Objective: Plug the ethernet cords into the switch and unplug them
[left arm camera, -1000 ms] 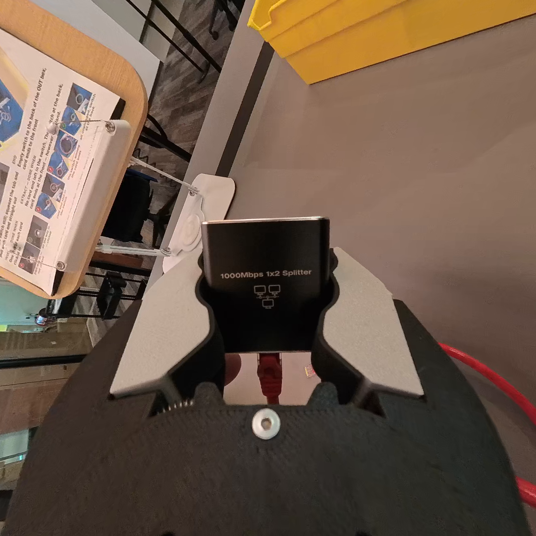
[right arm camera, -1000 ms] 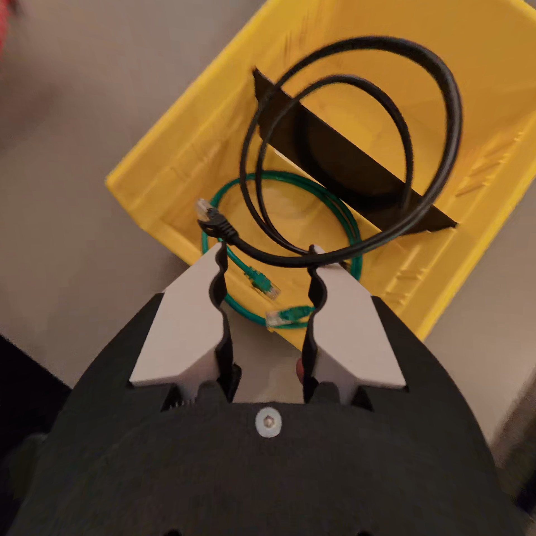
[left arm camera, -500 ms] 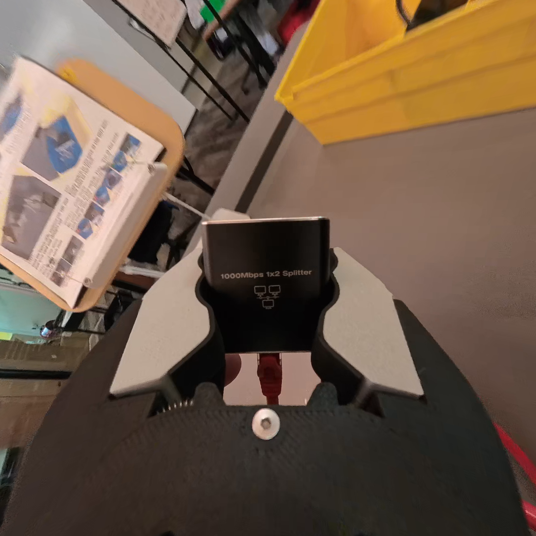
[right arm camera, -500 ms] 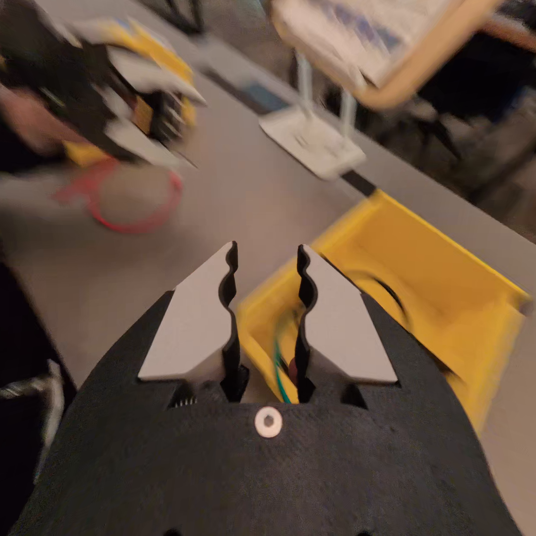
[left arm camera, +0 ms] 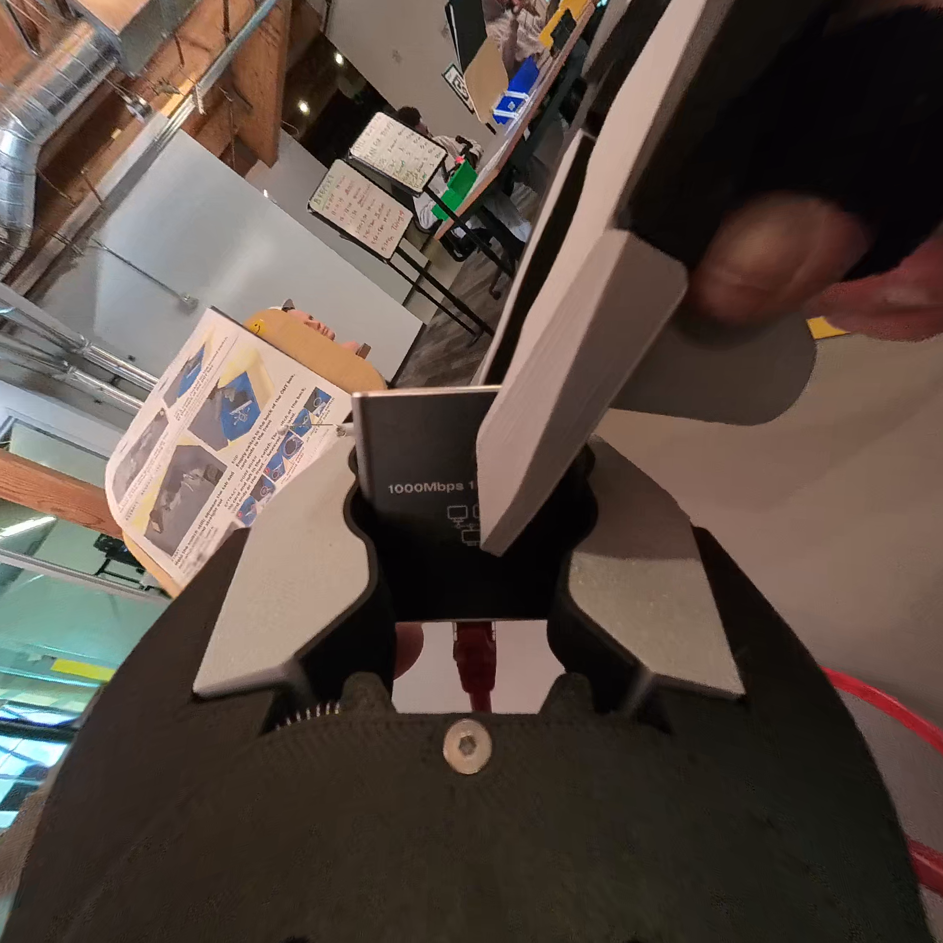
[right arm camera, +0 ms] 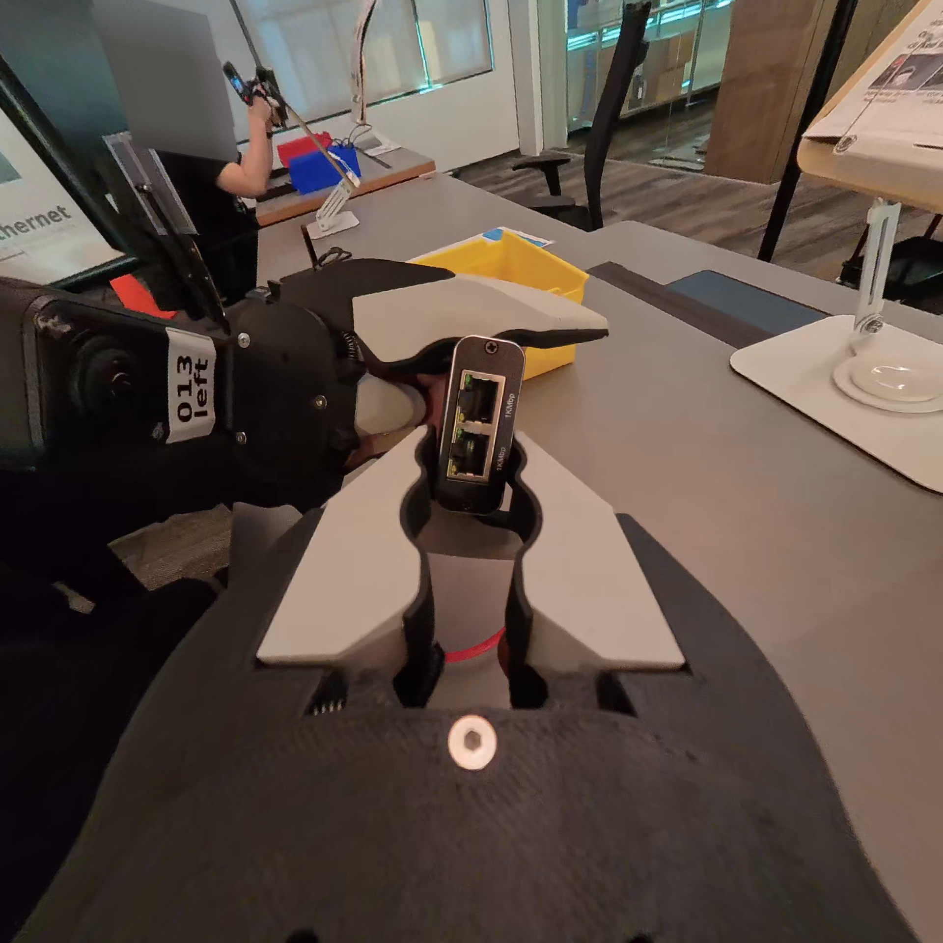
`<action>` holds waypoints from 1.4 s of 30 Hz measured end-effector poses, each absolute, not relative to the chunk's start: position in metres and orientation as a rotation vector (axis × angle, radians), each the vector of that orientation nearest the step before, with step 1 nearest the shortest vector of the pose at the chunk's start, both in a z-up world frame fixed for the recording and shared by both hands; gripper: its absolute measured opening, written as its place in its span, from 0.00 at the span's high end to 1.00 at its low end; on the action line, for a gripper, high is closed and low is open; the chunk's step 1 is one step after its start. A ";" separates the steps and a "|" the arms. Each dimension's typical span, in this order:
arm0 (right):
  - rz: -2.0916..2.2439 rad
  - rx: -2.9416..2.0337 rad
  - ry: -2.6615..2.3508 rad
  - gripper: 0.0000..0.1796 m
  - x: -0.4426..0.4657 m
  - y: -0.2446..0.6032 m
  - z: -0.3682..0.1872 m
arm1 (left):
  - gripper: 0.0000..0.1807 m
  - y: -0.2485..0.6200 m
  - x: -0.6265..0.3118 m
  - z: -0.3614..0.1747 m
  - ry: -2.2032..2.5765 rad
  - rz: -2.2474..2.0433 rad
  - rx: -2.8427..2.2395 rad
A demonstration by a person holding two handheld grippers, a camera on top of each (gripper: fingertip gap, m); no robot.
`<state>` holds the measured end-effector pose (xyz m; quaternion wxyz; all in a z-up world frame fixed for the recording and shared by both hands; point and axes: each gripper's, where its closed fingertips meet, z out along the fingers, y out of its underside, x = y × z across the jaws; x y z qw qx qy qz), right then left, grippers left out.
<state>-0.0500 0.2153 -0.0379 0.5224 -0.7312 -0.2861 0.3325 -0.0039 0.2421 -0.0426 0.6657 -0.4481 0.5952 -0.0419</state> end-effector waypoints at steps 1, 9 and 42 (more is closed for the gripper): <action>0.795 -1.761 -0.697 0.87 -0.049 0.216 -0.039 | 0.58 0.242 -0.003 -0.044 1.356 -0.106 -1.012; 0.396 -1.917 -1.178 0.88 -0.023 0.221 -0.055 | 0.61 0.244 -0.026 -0.063 1.668 -0.157 -1.122; 0.421 -1.804 -0.928 0.62 -0.046 0.233 -0.067 | 0.86 0.254 -0.026 -0.017 1.169 -0.853 -1.396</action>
